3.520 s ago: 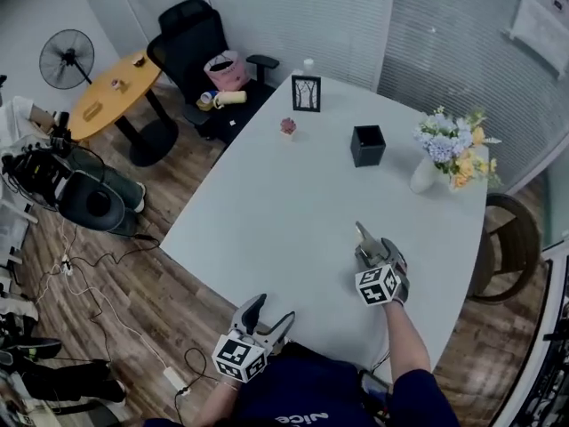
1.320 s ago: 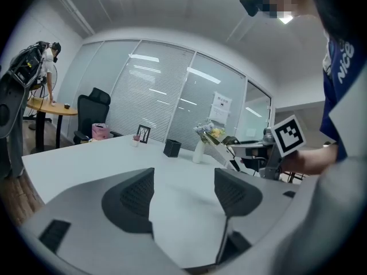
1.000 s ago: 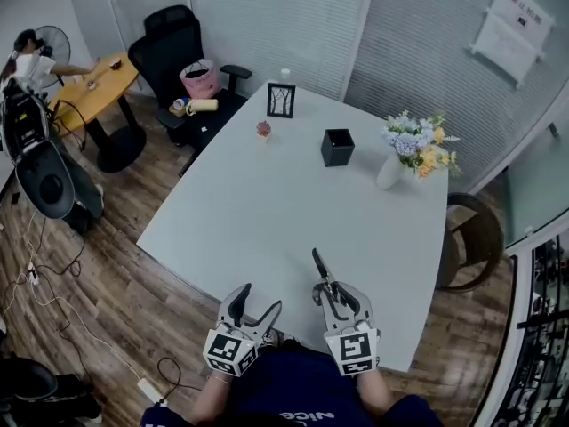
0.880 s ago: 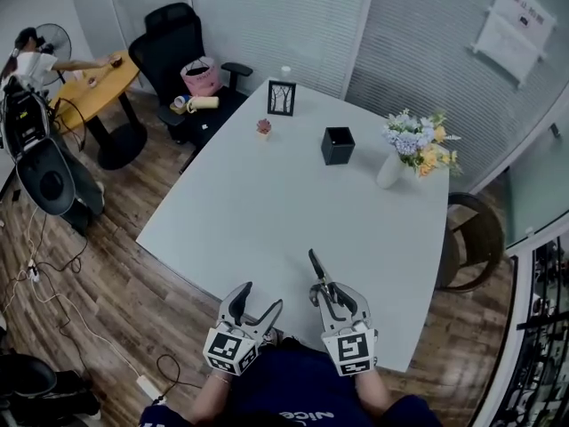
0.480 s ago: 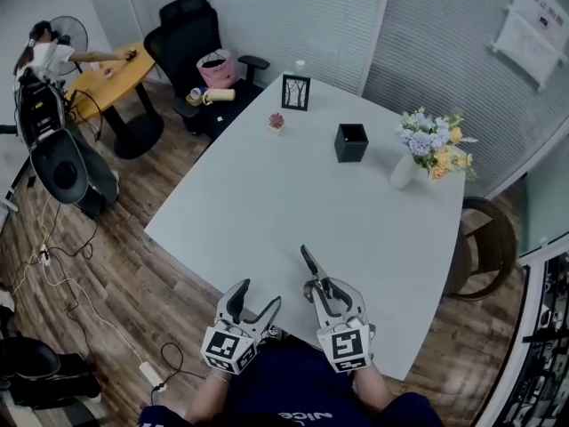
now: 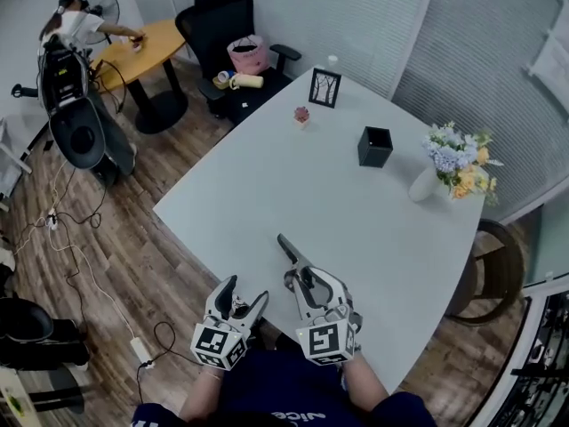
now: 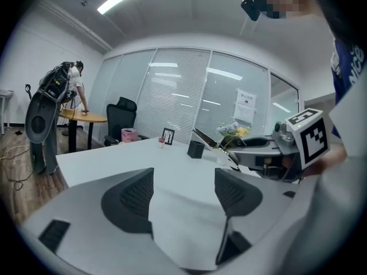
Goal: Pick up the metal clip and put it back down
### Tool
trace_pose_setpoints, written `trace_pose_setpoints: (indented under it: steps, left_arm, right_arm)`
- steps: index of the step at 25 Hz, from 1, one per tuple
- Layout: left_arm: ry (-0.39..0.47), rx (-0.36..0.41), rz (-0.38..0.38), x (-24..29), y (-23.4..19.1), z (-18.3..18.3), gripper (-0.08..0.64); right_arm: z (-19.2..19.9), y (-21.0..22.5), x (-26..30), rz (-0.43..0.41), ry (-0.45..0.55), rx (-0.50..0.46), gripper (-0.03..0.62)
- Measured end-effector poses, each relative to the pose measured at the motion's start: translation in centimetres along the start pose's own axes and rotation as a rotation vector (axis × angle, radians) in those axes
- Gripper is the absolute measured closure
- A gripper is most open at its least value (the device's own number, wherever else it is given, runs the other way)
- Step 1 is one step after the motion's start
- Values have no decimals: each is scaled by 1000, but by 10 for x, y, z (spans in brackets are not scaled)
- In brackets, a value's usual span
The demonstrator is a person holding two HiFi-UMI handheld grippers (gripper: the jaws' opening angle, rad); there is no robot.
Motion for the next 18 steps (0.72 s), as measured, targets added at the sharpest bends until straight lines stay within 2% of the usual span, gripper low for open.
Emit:
trace_pose_setpoints:
  steps: [4, 7, 18]
  left_arm:
    - [4, 12, -15, 5, -21, -7, 241]
    - [3, 19, -5, 11, -43, -14, 241]
    - [-40, 47, 96, 59, -146, -42, 241]
  right_arm:
    - [-5, 0, 31, -29, -14, -7, 480]
    - [-12, 1, 60, -13, -43, -29, 480]
    - [-33, 1, 187, 17, -164, -35, 480]
Point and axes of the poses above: the fingertips, and each gripper's own axes: x forward along the fingers, y to its right, z out of its underside, the point moved 9 cm from there along -x, backward along the fingers, and after that the axes turned 3 degrees about -z, right-handed, at the moved point
